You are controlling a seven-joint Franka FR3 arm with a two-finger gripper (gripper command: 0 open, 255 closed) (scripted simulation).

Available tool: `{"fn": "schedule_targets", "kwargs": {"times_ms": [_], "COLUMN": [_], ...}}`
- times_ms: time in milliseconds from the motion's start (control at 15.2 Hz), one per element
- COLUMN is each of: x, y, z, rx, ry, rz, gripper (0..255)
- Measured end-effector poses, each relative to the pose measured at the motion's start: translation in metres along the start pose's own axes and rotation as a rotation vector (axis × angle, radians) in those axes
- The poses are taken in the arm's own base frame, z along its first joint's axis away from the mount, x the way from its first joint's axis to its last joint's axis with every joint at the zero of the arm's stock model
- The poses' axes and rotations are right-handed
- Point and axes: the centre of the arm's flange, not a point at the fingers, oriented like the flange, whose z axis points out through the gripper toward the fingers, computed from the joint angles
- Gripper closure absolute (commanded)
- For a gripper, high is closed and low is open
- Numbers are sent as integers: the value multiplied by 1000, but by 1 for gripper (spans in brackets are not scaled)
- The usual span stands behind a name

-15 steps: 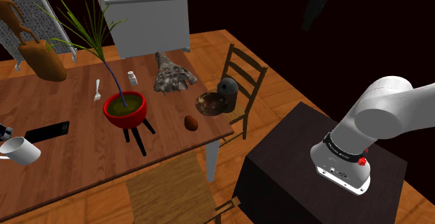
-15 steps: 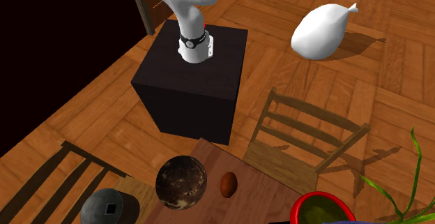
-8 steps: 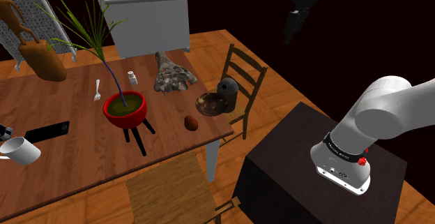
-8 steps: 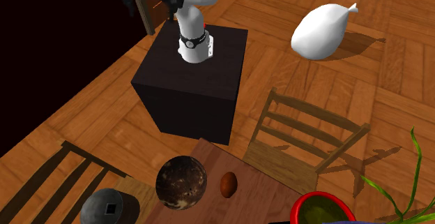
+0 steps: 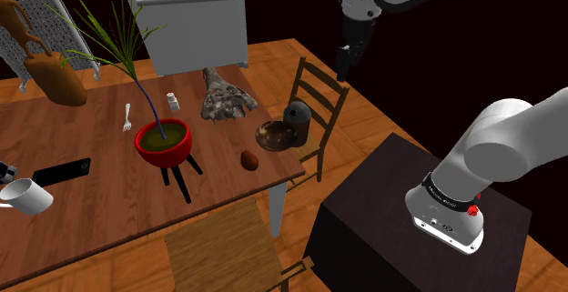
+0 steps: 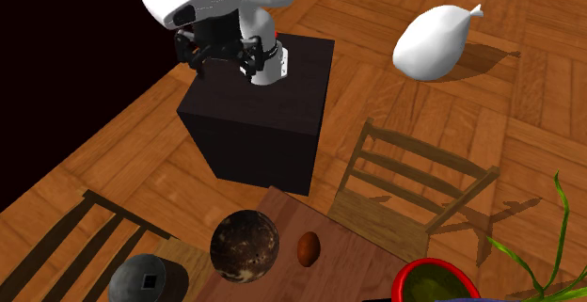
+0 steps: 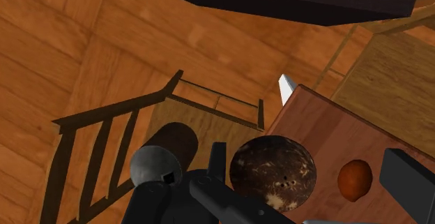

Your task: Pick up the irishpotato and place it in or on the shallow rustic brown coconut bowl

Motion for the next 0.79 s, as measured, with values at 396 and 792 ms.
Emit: {"fn": "schedule_targets", "kwargs": {"times_ms": [396,792], "x": [43,87], "y": [-27,-57], "z": [61,119], "rx": [30,60], "ry": [-15,-30], "rz": [2,2], "gripper": [0,0]}}
